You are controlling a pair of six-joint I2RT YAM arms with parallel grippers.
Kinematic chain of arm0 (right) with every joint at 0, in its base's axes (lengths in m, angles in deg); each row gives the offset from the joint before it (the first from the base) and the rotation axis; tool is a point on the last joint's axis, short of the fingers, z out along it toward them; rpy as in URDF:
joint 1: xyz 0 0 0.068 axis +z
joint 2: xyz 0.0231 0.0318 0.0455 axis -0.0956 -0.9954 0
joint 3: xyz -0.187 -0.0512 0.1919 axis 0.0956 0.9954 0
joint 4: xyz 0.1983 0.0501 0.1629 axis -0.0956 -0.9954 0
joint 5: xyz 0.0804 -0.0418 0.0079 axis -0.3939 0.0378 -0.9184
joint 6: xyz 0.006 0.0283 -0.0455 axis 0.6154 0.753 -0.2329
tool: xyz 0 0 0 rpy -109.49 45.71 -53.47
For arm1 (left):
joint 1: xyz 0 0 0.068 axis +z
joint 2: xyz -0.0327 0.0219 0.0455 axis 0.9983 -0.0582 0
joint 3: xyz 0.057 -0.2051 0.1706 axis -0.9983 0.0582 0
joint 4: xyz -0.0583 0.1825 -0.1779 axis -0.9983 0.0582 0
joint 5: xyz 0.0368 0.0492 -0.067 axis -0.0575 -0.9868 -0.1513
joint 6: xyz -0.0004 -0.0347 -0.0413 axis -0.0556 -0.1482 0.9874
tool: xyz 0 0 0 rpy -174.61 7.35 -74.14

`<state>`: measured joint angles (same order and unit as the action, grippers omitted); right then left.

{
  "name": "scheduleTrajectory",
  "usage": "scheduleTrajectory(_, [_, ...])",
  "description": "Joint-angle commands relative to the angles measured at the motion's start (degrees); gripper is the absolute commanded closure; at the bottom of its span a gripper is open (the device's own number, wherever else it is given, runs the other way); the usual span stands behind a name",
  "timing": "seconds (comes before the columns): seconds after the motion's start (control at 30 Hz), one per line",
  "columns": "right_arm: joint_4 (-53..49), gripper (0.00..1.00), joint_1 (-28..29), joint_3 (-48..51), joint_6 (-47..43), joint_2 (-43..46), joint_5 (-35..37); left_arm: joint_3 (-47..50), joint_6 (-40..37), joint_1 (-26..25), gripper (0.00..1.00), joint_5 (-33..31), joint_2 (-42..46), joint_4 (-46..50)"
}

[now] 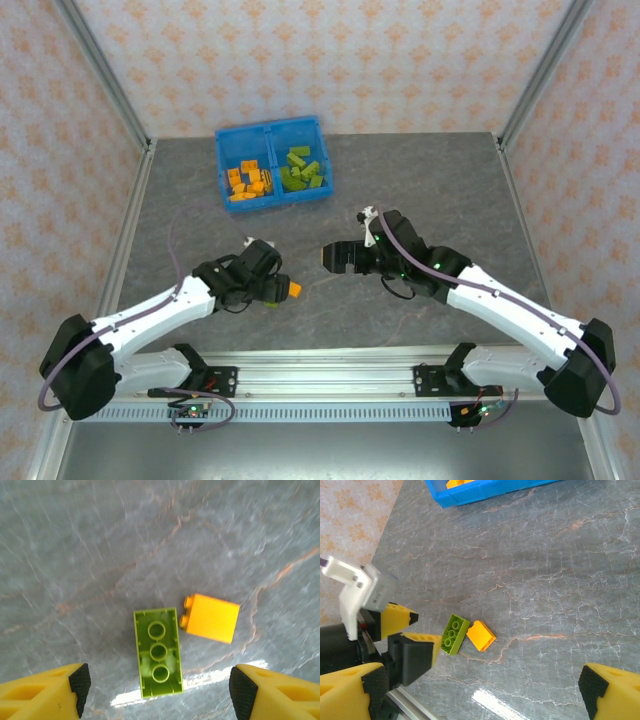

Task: Sort the legos into containers by color

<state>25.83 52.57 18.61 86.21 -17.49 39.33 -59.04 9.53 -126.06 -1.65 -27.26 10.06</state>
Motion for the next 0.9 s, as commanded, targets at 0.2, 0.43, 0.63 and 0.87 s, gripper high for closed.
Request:
scheduleTrajectory(0.2, [0.9, 0.01, -0.2, 1.7, 1.5, 0.8, 1.2, -1.1, 0.4, -0.2, 0.33, -0.1, -13.8, -7.0])
scheduleTrajectory(0.43, [0.9, 0.01, -0.2, 2.1, 1.6, 1.1, 1.7, -0.2, 1.5, -0.1, 0.63, 0.1, -16.1, -8.1])
scheduleTrajectory(0.63, [1.3, 0.01, -0.2, 1.4, 1.9, 1.0, 1.1, -3.3, 0.2, -0.1, 0.72, -2.3, -9.9, -5.5])
scheduleTrajectory(0.87, [3.1, 0.01, -0.2, 0.3, 2.2, 2.0, 0.5, -19.4, -8.3, 4.6, 0.72, -8.7, -9.8, -5.8])
